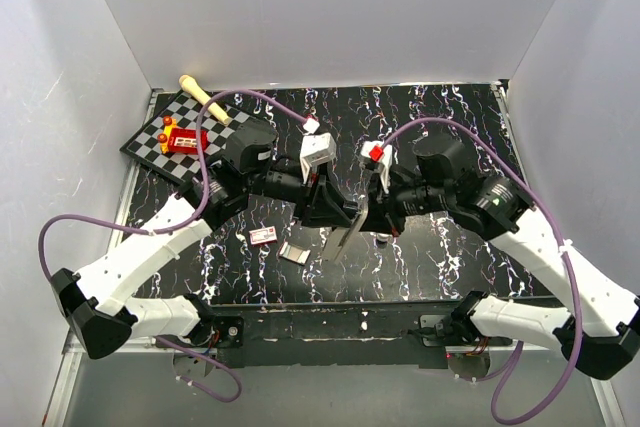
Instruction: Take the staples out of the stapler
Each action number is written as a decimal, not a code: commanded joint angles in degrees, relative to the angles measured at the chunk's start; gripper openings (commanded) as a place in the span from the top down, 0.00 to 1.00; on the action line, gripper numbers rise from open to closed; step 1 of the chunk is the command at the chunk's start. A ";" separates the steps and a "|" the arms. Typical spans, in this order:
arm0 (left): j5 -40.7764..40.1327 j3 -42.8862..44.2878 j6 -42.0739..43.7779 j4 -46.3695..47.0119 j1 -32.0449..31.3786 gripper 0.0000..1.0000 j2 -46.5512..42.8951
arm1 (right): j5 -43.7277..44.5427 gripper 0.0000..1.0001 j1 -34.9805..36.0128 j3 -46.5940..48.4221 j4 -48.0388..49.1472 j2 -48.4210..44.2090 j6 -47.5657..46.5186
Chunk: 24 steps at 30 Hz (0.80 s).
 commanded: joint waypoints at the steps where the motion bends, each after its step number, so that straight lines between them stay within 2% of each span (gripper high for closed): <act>1: -6.35 -0.39 0.76 3.65 -4.61 1.00 -0.01 | 3.93 0.99 1.87 -4.43 20.13 -3.01 0.43; 4: -10.22 -0.92 0.49 4.52 -4.61 1.00 -1.59 | 8.86 0.99 0.11 -9.18 21.09 -7.31 1.91; 8: -15.75 -1.19 -0.21 4.88 -4.61 1.00 -2.83 | 10.36 0.99 -4.72 -16.65 25.66 -13.12 7.18; 16: -40.62 1.80 -0.82 1.02 -3.64 1.00 -1.25 | 26.44 0.99 -9.03 -21.67 22.06 -17.79 12.73; 20: -45.02 3.21 -2.84 0.31 -0.13 1.00 1.21 | 31.27 0.99 -10.17 -23.34 21.62 -18.49 15.45; 24: -46.45 5.14 -5.92 -1.44 6.01 1.00 4.72 | 36.99 0.99 -10.88 -23.35 18.99 -16.30 18.61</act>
